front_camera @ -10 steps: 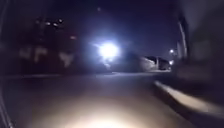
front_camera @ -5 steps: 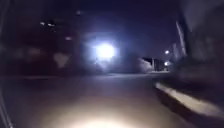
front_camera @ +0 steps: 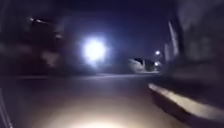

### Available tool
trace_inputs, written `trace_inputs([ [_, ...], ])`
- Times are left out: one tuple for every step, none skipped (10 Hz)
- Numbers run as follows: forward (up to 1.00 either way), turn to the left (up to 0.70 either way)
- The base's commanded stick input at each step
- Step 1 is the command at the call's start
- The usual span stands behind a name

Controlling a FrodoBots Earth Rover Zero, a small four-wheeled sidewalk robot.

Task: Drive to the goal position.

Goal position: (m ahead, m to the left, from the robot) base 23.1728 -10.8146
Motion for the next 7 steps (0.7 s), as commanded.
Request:
trace_inputs([
  [0.70, -0.19],
  [0.70, -0.01],
  [0.70, 0.02],
  [0.70, 0.02],
  [0.70, 0.02],
  [0.70, 0.02],
  [0.70, 0.02],
])
